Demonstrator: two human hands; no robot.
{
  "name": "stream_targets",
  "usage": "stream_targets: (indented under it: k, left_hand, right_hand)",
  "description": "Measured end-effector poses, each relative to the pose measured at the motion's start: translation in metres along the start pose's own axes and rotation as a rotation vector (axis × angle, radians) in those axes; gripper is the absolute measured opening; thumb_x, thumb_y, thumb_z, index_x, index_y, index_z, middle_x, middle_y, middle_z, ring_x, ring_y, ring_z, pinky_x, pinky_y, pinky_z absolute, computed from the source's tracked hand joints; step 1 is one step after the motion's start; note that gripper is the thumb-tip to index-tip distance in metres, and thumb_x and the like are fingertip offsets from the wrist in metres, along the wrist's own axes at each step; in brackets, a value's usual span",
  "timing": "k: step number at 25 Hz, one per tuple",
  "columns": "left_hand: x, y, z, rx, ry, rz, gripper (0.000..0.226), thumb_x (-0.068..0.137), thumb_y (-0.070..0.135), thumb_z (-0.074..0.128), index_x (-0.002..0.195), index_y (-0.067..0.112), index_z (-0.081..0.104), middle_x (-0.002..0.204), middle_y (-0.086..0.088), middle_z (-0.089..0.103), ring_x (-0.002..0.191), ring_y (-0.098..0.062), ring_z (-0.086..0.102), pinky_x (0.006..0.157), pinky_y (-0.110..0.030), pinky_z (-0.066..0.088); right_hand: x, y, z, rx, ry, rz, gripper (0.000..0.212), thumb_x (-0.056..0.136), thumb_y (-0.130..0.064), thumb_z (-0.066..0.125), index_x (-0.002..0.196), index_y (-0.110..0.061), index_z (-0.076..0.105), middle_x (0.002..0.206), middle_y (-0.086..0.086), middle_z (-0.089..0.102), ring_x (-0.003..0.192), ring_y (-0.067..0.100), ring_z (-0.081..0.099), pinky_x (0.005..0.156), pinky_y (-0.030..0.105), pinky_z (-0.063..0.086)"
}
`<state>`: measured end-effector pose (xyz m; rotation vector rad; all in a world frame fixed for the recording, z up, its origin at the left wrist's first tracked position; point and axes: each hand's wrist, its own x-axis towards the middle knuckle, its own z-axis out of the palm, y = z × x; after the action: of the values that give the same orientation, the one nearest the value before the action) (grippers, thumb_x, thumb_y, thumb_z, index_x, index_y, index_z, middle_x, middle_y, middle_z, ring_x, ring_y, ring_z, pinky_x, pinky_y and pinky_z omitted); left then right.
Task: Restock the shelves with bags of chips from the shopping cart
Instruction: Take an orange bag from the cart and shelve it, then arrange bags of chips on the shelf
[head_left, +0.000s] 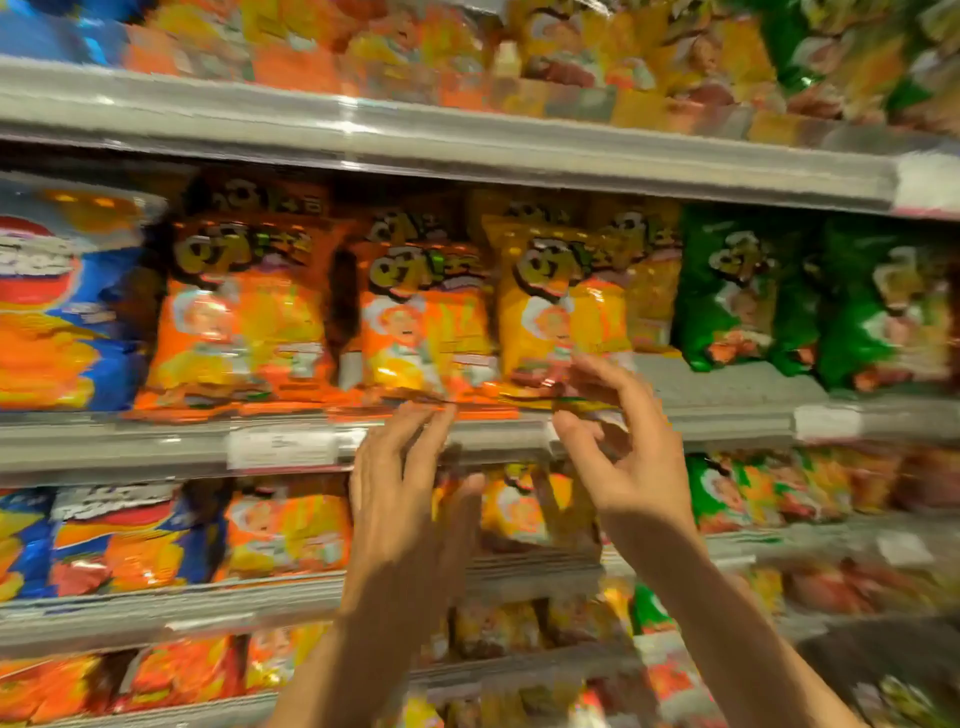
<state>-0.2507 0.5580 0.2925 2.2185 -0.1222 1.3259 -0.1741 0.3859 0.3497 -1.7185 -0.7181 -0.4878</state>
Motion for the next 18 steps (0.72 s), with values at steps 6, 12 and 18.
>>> stream_targets:
  k: [6,12,18]
  left_hand:
    - [-0.019,0.148,0.172,-0.185,-0.298,0.090,0.047,0.104,0.039,0.046,0.140,0.009,0.054,0.139,-0.020,0.052,0.132,-0.039,0.048,0.109,-0.058,0.038]
    - [-0.064,0.253,0.315,-0.312,-0.590,0.145,0.045,0.100,0.032,0.053,0.143,0.018,0.051,0.143,-0.008,0.047,0.136,-0.028,0.043,0.115,-0.042,0.032]
    - [-0.100,0.312,0.430,-0.416,-0.921,0.128,0.045,0.098,0.044,0.048,0.136,0.021,0.058,0.137,0.002,0.047,0.132,-0.018,0.042,0.111,-0.030,0.029]
  right_hand:
    - [-0.052,0.094,-0.212,-0.115,0.255,0.194,0.039,0.092,-0.032,0.064,0.129,-0.032,0.054,0.123,0.002,0.062,0.113,0.016,0.063,0.093,0.029,0.053]
    - [-0.139,0.175,-0.401,-0.176,0.455,0.457,0.037,0.097,-0.016,0.066,0.132,-0.019,0.056,0.108,-0.005,0.063,0.094,0.004,0.062,0.082,0.025,0.052]
    - [-0.220,0.218,-0.504,-0.327,0.607,0.725,0.038,0.094,-0.015,0.068,0.123,-0.038,0.058,0.100,-0.016,0.067,0.095,0.002,0.064,0.086,0.036,0.055]
